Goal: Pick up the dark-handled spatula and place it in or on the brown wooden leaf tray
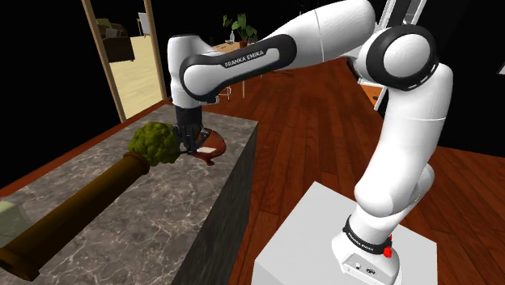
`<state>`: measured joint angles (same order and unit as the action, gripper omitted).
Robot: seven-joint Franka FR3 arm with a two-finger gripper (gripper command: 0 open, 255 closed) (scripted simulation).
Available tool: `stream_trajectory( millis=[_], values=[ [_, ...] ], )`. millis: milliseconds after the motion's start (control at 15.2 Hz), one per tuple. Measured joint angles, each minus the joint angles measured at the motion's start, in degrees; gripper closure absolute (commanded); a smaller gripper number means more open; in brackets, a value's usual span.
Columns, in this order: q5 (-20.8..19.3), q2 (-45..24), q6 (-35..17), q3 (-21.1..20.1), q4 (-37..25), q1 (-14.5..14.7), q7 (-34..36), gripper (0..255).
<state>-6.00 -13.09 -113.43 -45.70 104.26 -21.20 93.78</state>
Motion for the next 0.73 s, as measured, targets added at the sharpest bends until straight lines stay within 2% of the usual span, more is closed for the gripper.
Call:
stream_trajectory(
  millis=[594,726],
  values=[
    [-4.52,-8.17,5.4,4.52,-11.76,-2.87,-7.62,255],
    [-5.82,-10.69,6.46,5.47,-14.95,-2.66,-8.64,255]
  ],
)
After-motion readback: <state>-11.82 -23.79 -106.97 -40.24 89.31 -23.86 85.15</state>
